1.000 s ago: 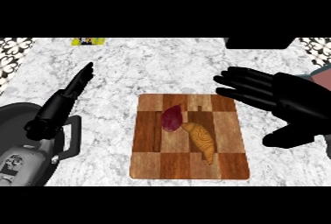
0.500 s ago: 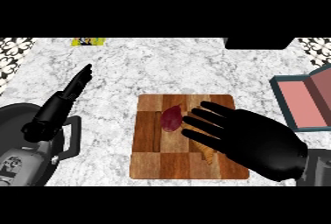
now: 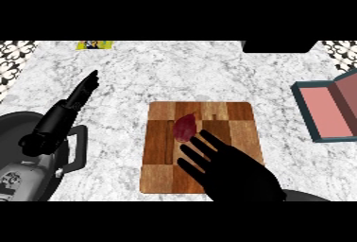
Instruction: Pick the croissant from the cutting board and place it in the cardboard box
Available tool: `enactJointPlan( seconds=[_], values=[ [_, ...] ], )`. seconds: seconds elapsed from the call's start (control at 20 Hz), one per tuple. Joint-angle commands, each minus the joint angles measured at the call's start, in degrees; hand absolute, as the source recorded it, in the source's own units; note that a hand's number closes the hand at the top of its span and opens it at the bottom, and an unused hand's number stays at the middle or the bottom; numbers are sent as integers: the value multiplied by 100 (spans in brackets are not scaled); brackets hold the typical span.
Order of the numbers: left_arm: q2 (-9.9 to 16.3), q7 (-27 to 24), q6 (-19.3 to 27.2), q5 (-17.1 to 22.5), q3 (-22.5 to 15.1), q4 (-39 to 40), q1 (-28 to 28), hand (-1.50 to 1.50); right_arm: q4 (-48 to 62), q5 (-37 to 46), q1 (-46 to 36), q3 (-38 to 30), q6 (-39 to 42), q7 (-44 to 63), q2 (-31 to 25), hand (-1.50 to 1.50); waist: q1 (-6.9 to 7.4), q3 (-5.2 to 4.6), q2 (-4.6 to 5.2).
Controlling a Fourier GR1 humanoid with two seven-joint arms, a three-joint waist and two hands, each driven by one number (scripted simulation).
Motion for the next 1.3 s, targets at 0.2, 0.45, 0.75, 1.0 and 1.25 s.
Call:
enactJointPlan(
  seconds=[0.2,0.45,0.75,1.0,1.25],
  values=[
    [-350,73,2,-310,38,-179,120,0,85,1054,904,593,-53,309,406,-150,-5,6,7],
    [-280,316,-280,-294,287,-146,-123,0,833,1740,628,561,-480,-80,657,-150,17,7,14],
    [-434,125,-488,-408,490,14,-79,0,1119,2232,762,361,-536,-412,872,-150,7,5,15],
    [-497,80,-510,-539,565,-194,230,0,1385,2800,1030,527,-803,-554,800,-150,6,5,12],
    [-738,-116,-527,-731,561,80,122,0,2243,3090,829,214,-1131,-748,1446,-150,10,4,19]
  ],
)
